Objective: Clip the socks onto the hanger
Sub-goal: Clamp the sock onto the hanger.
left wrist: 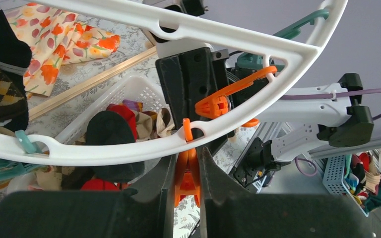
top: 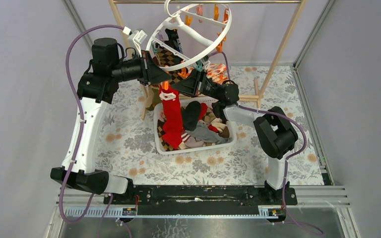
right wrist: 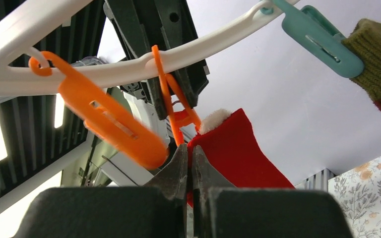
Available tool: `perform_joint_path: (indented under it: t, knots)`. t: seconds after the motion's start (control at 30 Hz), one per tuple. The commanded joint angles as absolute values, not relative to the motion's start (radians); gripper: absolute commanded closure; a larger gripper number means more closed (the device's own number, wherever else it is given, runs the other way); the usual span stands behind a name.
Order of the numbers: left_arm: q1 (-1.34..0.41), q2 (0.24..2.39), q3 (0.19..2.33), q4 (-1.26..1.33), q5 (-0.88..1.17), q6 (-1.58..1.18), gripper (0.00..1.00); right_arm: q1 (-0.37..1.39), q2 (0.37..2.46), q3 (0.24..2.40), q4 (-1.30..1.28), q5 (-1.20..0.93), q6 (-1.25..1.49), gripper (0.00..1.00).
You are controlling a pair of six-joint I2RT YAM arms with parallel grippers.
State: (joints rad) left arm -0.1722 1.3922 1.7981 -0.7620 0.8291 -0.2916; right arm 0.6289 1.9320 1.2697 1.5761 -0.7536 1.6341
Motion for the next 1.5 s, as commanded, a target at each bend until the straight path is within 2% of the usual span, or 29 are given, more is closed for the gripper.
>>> perform_joint_path:
  t: [0.0, 0.13, 0.27, 0.43, 0.53, 0.67, 0.8, 1.47]
  knots:
    - [-0.169, 1.394, 1.790, -0.736, 0.930, -0.305, 1.00, 0.623, 1.939, 1.332, 1.715, -0.774, 1.682, 1.00]
    - [-0.167, 1.392, 1.790, -0.736, 0.921, -0.306, 1.00, 0.622, 1.933, 1.321, 1.714, -0.779, 1.676, 1.00]
    - [-0.167, 1.388, 1.785, -0.736, 0.850, -0.316, 1.00, 0.623, 1.853, 1.170, 1.680, -0.725, 1.541, 1.00]
    - [-0.167, 1.376, 1.751, -0.729, 0.733, -0.349, 1.00, 0.645, 1.635, 0.938, 1.366, -0.538, 1.125, 1.00]
    - [-0.168, 1.362, 1.716, -0.708, 0.659, -0.381, 1.00, 0.735, 1.490, 0.907, 1.017, -0.335, 0.780, 1.00]
    - [-0.172, 1.350, 1.706, -0.697, 0.576, -0.394, 1.00, 0.850, 1.408, 0.935, 0.813, -0.031, 0.504, 1.00]
    - [-0.184, 1.348, 1.710, -0.694, 0.534, -0.402, 1.00, 0.887, 1.422, 0.962, 0.805, 0.103, 0.446, 1.00]
    - [-0.231, 1.333, 1.660, -0.672, 0.418, -0.397, 1.00, 0.988, 1.525, 1.126, 0.809, 0.189, 0.325, 1.00]
